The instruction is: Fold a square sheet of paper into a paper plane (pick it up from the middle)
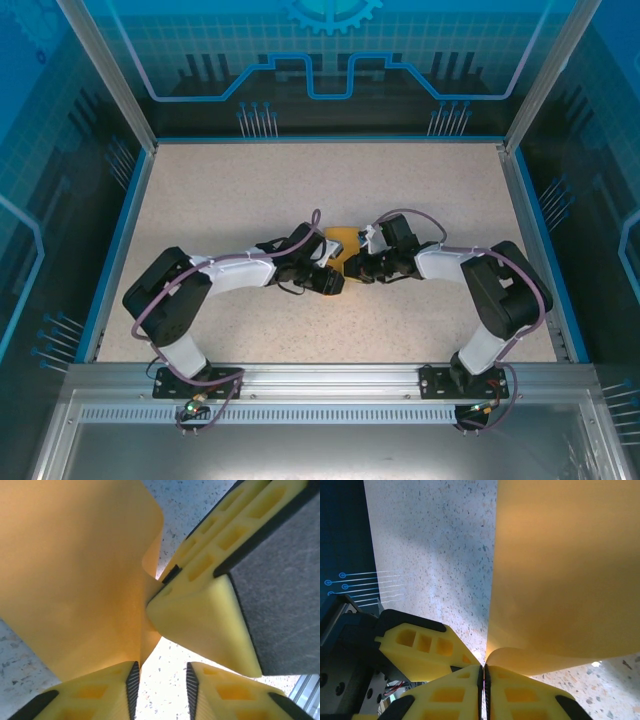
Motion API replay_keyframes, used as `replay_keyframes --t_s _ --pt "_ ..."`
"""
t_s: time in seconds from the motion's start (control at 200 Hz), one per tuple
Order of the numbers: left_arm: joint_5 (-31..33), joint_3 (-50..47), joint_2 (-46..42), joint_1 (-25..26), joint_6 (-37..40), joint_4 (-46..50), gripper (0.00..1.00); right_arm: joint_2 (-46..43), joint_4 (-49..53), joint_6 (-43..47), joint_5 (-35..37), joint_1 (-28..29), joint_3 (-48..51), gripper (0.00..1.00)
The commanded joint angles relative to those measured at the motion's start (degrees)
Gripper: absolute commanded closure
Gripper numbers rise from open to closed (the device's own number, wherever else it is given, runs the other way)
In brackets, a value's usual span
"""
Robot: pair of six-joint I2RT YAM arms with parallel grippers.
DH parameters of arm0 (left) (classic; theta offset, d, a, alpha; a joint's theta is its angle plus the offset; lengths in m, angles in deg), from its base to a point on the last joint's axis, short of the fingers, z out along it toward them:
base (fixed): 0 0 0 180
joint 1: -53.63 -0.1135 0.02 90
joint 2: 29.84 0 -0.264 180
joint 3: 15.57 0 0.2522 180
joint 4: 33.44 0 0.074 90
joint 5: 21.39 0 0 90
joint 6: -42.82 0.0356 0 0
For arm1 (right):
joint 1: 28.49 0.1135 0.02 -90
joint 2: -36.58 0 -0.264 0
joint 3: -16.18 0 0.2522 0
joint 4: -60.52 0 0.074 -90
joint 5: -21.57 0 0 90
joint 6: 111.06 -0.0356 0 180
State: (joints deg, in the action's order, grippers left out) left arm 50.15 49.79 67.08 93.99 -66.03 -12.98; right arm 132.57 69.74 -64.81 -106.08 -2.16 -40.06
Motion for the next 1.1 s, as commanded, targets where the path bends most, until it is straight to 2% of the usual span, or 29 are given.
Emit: replay_keyframes --t_s 0.0,0.27,0.5,0.665,0.88,1.09 --pt "2.0 0.1 1.0 0.4 2.0 -1.6 0.69 0.6 -0.9 -0.8 -1.7 0.0 -1.1 0.88" --pt "3.9 0.8 2.3 0.3 2.2 -1.6 0.74 1.2 -1.8 -1.1 -2.6 -0.6 -0.9 0.87" --pt "2.2 1.4 2.4 0.3 2.1 -1.2 0.92 1.3 -1.6 -0.9 -2.8 -0.8 -0.9 0.86" --pt "1.8 1.2 2.6 0.2 1.9 -0.9 0.94 0.2 1.1 0.9 -1.9 -1.1 -1.9 0.78" --pt "-0.3 0.4 2.5 -0.9 0.5 -2.5 0.95 -2.6 9.2 6.7 0.2 -2.5 -5.1 0.62" --pt "-2.0 0.3 2.4 -1.6 -0.1 -2.5 0.95 -1.8 15.3 13.0 3.1 -4.7 -11.8 0.59"
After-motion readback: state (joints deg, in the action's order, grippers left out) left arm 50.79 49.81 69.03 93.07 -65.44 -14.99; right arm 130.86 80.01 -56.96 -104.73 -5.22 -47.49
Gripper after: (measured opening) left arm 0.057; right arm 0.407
